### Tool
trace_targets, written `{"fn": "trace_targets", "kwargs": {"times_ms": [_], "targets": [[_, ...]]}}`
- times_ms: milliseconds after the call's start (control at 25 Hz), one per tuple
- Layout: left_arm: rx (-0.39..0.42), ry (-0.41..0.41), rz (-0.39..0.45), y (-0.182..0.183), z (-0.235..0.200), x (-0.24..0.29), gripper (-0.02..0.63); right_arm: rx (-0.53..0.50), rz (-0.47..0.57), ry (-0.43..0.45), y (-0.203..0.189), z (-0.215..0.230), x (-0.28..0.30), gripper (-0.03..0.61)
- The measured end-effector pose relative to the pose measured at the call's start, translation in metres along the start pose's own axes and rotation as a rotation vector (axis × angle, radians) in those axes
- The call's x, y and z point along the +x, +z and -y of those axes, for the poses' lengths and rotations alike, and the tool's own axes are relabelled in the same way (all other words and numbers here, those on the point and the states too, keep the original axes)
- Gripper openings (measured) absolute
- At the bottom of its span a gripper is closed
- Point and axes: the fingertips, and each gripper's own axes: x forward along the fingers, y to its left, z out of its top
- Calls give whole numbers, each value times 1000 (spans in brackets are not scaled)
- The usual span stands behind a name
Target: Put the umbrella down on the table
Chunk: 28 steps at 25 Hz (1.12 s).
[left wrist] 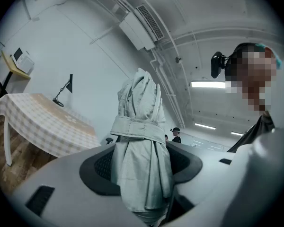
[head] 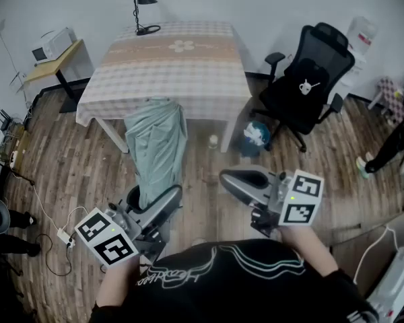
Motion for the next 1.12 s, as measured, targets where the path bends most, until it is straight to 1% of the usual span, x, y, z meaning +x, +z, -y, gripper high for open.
{"fn": "trace_targets", "kwargs": {"times_ms": [400, 520, 720, 880, 1000, 1120], "targets": [[23, -5, 6, -5, -12, -1, 258, -16, -11, 8, -11, 8, 9, 11], [34, 0, 3, -3, -18, -6, 258, 5, 7, 3, -11, 11, 15, 12], [4, -7, 1, 12, -41, -33, 258, 24, 3, -9, -15, 1, 49, 12], [-6, -8, -8, 7, -36, -21, 258, 49, 24, -20, -14, 8, 35, 12], [-20, -13, -21, 18, -57, -25, 258, 62, 33, -29, -10, 17, 52, 12], [-22, -16, -38, 19, -68, -15, 258, 71, 46, -33, -10, 30, 56, 12]]}}
